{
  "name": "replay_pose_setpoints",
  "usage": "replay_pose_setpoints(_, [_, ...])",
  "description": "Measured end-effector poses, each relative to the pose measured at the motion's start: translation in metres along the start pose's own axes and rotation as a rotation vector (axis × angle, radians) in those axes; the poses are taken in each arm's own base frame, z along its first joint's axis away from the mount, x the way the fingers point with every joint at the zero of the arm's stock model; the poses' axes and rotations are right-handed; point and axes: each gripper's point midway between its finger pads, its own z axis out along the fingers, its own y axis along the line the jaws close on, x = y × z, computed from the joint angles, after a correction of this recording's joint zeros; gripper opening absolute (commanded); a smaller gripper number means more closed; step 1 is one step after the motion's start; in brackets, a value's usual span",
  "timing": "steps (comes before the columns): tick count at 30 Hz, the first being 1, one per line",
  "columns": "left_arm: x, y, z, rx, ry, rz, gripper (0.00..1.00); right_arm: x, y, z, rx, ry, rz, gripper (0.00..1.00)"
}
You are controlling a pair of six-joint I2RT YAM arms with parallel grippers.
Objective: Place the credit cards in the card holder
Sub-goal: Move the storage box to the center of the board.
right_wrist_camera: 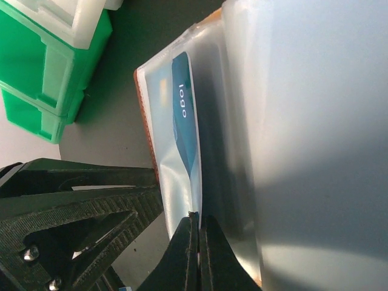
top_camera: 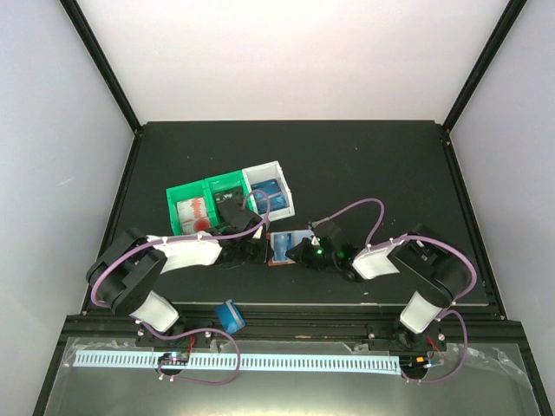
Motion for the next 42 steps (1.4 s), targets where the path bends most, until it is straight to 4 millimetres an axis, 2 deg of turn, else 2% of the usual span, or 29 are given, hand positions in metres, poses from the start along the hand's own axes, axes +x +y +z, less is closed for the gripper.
replay_pose_setpoints(12, [-0.001,0.0,0.001,-0.005,0.003,0.007,0.22,-0.001,0.004,0.01,0.019,0.058,-0.052,0.02])
replay_pose_setpoints(20, [-0.004,0.002,0.002,-0.024,-0.001,0.007,0.21,-0.002,0.003,0.005,0.067,0.057,-0.083,0.25])
replay_pose_setpoints(28, [-0.006,0.002,0.004,-0.033,-0.003,0.014,0.24,-0.006,-0.004,-0.02,0.166,0.017,-0.101,0.39])
replay_pose_setpoints(31, [-0.006,0.001,0.004,-0.027,-0.001,0.023,0.28,-0.008,-0.006,-0.03,0.202,-0.008,-0.111,0.4])
replay_pose_setpoints(32, [-0.006,-0.002,0.004,-0.015,0.003,0.033,0.33,-0.012,-0.008,-0.037,0.236,-0.025,-0.129,0.4])
replay_pose_setpoints(35, [-0.006,-0.006,0.001,0.002,0.007,0.043,0.36,-0.011,-0.007,-0.038,0.251,-0.017,-0.152,0.39])
replay_pose_setpoints(42, [0.006,-0.002,-0.015,-0.01,0.043,0.042,0.39,-0.011,0.033,-0.028,0.177,0.01,-0.259,0.3])
